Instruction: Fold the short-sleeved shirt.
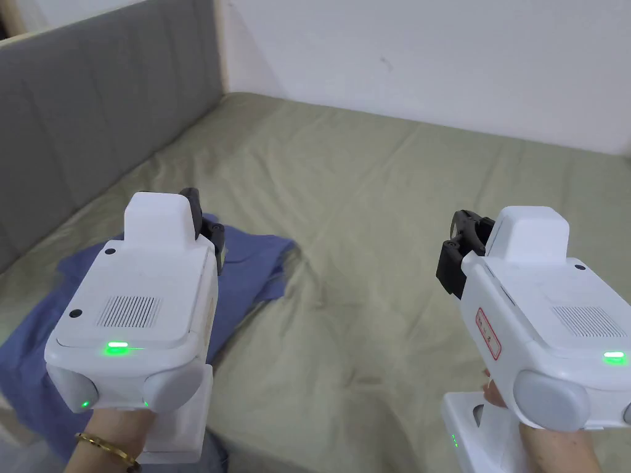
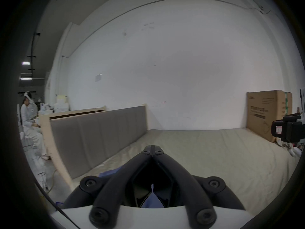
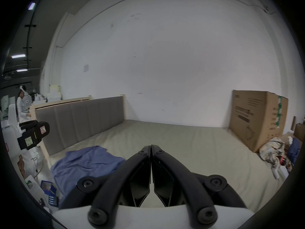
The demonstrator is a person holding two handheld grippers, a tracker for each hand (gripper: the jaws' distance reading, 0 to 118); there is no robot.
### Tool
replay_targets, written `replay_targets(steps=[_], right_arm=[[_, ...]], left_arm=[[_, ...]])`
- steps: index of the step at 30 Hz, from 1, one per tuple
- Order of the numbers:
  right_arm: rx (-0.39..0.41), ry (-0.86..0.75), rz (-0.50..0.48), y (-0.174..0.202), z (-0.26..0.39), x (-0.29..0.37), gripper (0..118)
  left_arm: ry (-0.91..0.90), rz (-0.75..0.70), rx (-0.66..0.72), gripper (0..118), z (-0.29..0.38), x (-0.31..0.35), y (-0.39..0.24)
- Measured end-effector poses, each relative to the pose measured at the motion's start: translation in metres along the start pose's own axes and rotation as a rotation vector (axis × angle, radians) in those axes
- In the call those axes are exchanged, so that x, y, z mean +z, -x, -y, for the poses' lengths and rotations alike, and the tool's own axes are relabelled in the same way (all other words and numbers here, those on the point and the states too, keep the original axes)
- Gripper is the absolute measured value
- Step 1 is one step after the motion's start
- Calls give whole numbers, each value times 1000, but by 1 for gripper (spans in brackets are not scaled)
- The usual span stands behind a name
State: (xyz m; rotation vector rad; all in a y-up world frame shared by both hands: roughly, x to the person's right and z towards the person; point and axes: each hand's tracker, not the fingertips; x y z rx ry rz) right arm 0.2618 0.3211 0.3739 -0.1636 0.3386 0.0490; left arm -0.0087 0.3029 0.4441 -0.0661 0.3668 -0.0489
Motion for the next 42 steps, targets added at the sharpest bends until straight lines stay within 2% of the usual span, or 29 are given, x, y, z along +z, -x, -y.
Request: replay_targets(steps=[6, 10, 18, 19, 21, 24, 27, 29, 34, 38, 42], right_arm=[[23, 5, -172, 58, -3, -23, 0], [45, 11, -250, 87, -3, -29, 0], [54, 26, -300, 107, -4, -35, 0], [55, 26, -302, 106, -4, -35, 0], [59, 23, -300, 106, -5, -34, 0], [55, 29, -306, 102, -7, -34, 0], [45, 37, -304, 95, -6, -35, 0], [53, 41, -291, 92, -6, -36, 0], [58, 48, -264, 85, -6, -43, 0], [63, 75, -251, 79, -3, -56, 0], [73, 137, -240, 68, 5, -76, 0]], left_arm=[[17, -171, 19, 0, 1, 24, 61], [28, -249, 32, 0, 5, 35, 88], [54, -299, 54, 0, 15, 41, 108], [60, -297, 64, 3, 17, 38, 108], [85, -287, 100, 17, 20, 29, 109], [148, -229, 122, 57, 22, 8, 112], [207, -165, 106, 117, 24, -25, 117], [238, -184, 91, 118, 26, -50, 119], [368, -75, 108, 118, 32, -157, 106], [629, 4, 146, 118, 58, -252, 91], [846, 90, 94, 118, 91, -316, 64]])
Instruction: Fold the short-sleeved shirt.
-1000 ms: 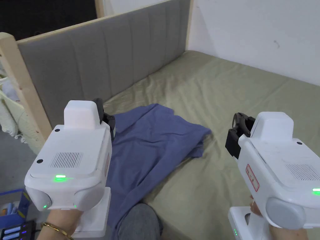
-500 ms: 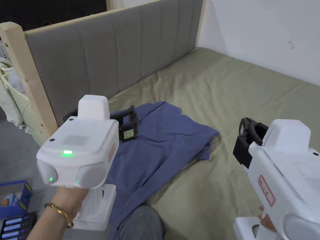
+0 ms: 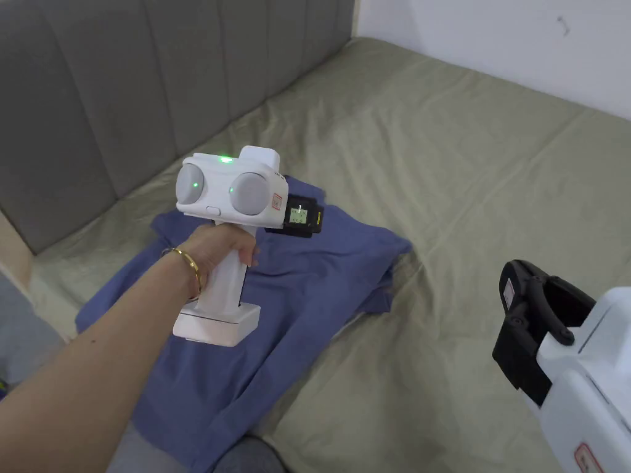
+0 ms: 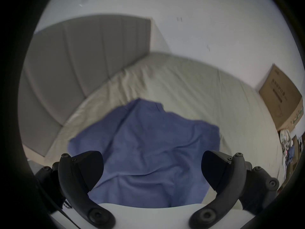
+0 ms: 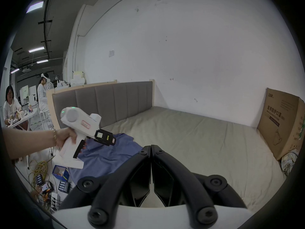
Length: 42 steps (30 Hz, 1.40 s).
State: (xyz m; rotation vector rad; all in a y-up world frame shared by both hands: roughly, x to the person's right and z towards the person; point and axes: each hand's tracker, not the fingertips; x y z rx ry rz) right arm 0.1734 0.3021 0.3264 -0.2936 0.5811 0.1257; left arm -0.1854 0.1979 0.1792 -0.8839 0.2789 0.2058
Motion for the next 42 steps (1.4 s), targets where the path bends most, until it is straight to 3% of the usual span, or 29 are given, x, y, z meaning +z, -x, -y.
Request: replay_targets(steps=[4, 9, 10, 12, 14, 15, 16, 17, 19, 25, 31, 42], right_arm=[[14, 43, 39, -16, 9, -18, 0], [-3, 87, 76, -32, 23, -33, 0], [-5, 97, 83, -34, 25, -34, 0], [-12, 114, 88, -37, 31, -35, 0], [-17, 129, 92, -38, 36, -36, 0], [-16, 135, 91, -38, 38, -36, 0], [-17, 140, 91, -37, 40, -35, 0], [-18, 145, 89, -37, 41, -35, 0], [-20, 151, 84, -34, 41, -32, 0], [5, 119, 86, -29, 33, -4, 0], [3, 50, 86, -28, 20, 34, 0], [26, -57, 114, -19, 12, 112, 0]], left_arm=[[180, 47, -77, 118, -5, -58, -18], [268, -55, -154, 118, 10, -90, -31], [284, -87, -149, 106, 11, -97, -31], [326, -148, -110, 71, 14, -106, -28], [305, -88, 47, 62, 18, -97, -18], [305, -105, 47, 47, 18, -95, -19], [309, -93, -4, 17, 17, -92, -23], [294, -85, -46, 0, 18, -88, -24], [282, -170, -76, 0, 20, -85, -27], [126, -84, 104, 0, 17, -35, -7], [-73, -26, 211, 0, 6, 61, 18], [-413, 65, 178, 0, -36, 244, 17]])
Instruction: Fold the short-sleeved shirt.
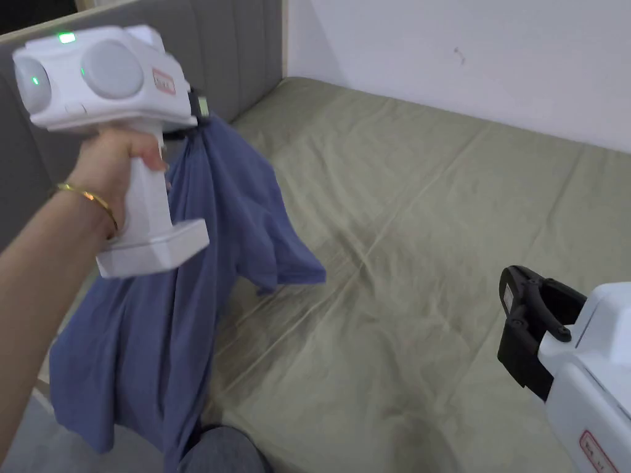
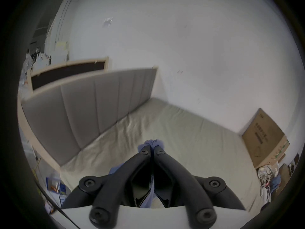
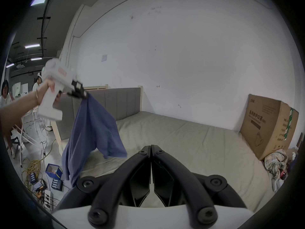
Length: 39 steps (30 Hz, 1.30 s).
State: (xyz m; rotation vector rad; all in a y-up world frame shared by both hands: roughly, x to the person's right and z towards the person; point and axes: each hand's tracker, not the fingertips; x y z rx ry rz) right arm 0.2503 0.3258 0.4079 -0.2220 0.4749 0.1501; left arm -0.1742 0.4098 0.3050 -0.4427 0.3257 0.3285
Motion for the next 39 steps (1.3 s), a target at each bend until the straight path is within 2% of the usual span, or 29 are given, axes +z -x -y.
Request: replay_targets(steps=[5, 11, 16, 20, 25, 30, 31, 35, 39], right_arm=[[-4, -63, 38, -8, -10, 38, 0], [-32, -134, 161, -30, -21, 78, 0], [-35, -170, 279, -57, -24, 110, 0], [-44, -175, 376, -78, -22, 136, 0], [-71, -158, 478, -100, -11, 160, 0], [-113, -125, 535, -116, 2, 167, 0], [-117, -117, 546, -118, 4, 167, 0], [-152, -94, 564, -126, 14, 165, 0], [-175, -46, 565, -134, 27, 153, 0]], left_arm=[[-176, 142, -66, 0, -58, 76, -60], [-331, 298, -146, 0, -120, 148, -149], [-371, 431, -124, 0, -145, 175, -216], [-353, 503, -141, 0, -136, 171, -267], [-202, 568, -249, 0, -81, 131, -326], [56, 513, -383, 0, 19, 58, -367], [111, 493, -399, 0, 45, 25, -364], [348, 406, -526, 0, 155, -36, -365], [555, 331, -571, 0, 256, -67, -351]])
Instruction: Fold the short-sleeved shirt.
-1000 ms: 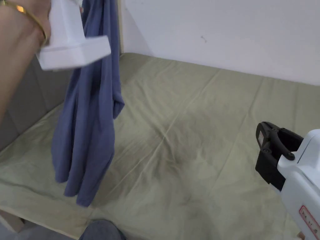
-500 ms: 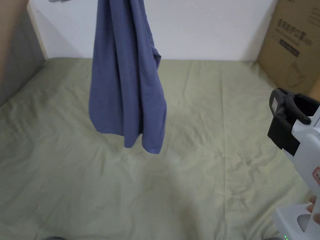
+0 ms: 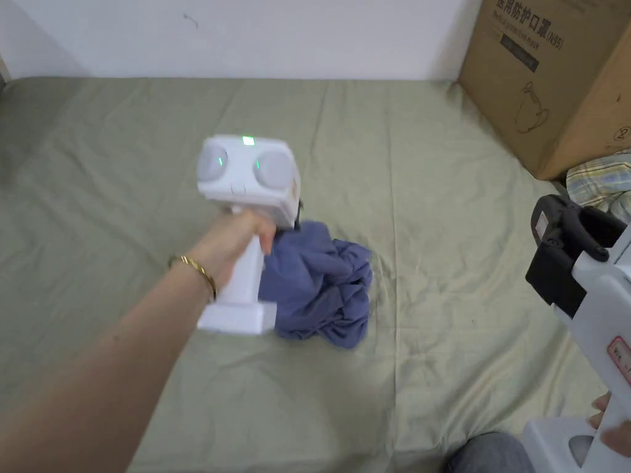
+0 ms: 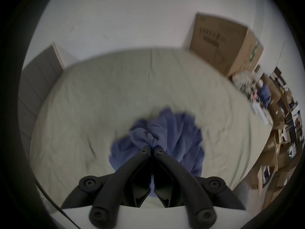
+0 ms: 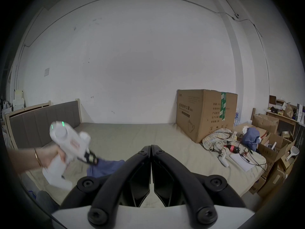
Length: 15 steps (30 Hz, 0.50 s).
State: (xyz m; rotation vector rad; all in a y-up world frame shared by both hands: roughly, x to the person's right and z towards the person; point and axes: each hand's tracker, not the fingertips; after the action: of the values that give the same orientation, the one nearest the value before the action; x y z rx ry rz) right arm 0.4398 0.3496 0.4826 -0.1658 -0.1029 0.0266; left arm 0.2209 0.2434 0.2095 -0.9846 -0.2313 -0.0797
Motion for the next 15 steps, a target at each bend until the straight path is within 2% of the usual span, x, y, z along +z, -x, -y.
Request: replay_targets(steps=[3, 4, 5, 8, 10, 13, 14, 15], right_arm=[[-22, 28, -8, 0, 9, -9, 0], [-25, 36, -11, 1, 11, -11, 0], [-25, 42, -13, 1, 12, -14, 0], [-21, 56, -17, 0, 16, -19, 0], [-15, 57, -22, 1, 16, -21, 0], [6, 56, -22, 5, 15, -25, 0], [9, 52, -22, 7, 14, -26, 0], [8, 46, -25, 9, 14, -27, 0]], left_arm=[[136, -13, -33, 0, 40, -41, -9], [156, -21, -38, 4, 53, -48, -12], [163, -27, -33, 19, 61, -53, -14], [137, -22, 18, 39, 61, -55, -4], [37, -14, 37, 75, 48, -36, 6], [-217, 21, 47, 112, 29, 13, 27], [-307, 21, 56, 114, 24, 31, 34], [-390, 14, 72, 114, 23, 3, 22]])
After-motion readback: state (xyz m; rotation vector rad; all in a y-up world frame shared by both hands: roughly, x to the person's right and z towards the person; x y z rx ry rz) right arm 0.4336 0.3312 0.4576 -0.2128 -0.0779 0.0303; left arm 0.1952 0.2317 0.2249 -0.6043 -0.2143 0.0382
